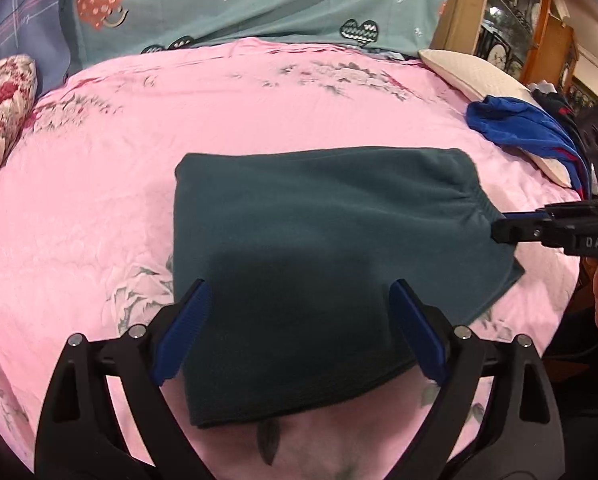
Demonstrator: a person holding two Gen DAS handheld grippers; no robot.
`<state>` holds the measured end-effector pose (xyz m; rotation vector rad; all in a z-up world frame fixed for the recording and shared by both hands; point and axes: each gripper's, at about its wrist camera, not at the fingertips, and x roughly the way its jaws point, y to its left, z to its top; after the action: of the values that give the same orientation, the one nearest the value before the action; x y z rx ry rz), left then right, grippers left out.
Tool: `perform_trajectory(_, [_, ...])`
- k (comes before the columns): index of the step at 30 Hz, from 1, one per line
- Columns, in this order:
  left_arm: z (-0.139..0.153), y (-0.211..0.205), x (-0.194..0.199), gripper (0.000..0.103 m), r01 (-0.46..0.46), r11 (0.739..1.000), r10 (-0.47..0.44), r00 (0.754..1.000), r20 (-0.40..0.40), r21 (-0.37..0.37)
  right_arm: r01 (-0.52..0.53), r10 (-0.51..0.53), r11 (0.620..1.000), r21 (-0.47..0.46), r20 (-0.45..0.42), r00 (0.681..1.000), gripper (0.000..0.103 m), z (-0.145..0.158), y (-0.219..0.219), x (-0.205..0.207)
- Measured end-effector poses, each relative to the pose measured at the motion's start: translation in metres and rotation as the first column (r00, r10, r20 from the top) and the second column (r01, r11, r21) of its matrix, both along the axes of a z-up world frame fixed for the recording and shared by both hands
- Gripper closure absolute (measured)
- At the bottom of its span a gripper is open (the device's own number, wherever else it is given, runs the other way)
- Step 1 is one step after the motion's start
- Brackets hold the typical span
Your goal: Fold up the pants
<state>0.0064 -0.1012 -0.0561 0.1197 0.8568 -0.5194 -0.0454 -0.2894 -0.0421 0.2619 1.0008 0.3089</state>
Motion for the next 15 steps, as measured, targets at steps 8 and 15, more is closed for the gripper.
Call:
perform_trajectory(8, [-0.005, 0.001, 0.002, 0.011, -0.009, 1.000, 0.009, 1.000, 0.004, -0.007, -0.036, 0.041, 0.992, -0.117, 0.043, 0.998, 0.080, -0.009, 0.009, 0.005])
perform_trajectory(15, [-0.005, 0.001, 0.001, 0.011, -0.011, 1.000, 0.011, 1.000, 0.003, -0.009, -0.037, 0.048, 0.986, -0.163, 0.062, 0.997, 0.076, -0.004, 0.013, 0.000])
